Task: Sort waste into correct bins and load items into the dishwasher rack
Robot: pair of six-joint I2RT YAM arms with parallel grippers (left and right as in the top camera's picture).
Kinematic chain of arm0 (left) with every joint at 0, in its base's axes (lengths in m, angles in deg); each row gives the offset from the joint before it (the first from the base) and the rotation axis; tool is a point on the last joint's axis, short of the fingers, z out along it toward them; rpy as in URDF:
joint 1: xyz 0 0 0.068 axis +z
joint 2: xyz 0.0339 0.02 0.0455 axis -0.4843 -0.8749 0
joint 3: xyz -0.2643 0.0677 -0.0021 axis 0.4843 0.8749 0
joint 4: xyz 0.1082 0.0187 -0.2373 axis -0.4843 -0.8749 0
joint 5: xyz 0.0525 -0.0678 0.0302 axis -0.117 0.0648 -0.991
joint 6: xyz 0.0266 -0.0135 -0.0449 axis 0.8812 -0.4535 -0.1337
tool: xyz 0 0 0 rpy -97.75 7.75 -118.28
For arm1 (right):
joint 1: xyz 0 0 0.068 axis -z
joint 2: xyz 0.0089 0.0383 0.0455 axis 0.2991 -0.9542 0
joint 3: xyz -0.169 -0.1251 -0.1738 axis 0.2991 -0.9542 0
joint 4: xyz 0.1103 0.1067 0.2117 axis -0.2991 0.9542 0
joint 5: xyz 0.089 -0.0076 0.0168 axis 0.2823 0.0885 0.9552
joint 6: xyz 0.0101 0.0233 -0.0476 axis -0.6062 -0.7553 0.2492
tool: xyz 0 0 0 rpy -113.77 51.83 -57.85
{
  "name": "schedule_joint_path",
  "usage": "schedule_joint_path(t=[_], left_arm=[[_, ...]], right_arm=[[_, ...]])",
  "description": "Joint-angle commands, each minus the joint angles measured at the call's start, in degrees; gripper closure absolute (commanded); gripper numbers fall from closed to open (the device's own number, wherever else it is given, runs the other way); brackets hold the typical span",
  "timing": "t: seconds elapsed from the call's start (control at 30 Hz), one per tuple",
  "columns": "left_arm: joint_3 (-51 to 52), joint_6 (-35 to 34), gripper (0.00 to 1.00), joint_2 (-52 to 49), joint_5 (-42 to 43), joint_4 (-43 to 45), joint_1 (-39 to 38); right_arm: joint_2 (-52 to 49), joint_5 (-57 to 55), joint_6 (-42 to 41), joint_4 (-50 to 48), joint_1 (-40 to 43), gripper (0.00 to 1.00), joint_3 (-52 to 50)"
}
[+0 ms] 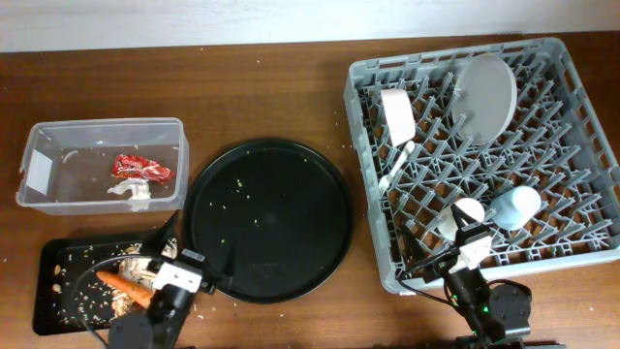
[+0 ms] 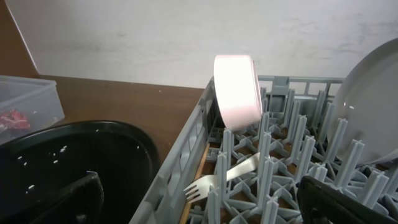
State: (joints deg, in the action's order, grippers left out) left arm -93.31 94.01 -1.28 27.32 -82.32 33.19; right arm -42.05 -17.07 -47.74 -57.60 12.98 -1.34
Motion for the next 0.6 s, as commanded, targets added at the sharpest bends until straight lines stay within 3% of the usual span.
schedule_joint_path(t=[0.0,0.57], left_arm=[[8.3,0.5,0.01,0.5,-0.5,5.2,-0.2],[8.4,0.5,0.01,0.4,-0.3,3.2,-0.2]], right_arm=[[0.4,0.3,0.4,0.0,0.3,0.01,-0.5],[0.4,0.3,0.4,0.1,0.3,0.01,-0.5]])
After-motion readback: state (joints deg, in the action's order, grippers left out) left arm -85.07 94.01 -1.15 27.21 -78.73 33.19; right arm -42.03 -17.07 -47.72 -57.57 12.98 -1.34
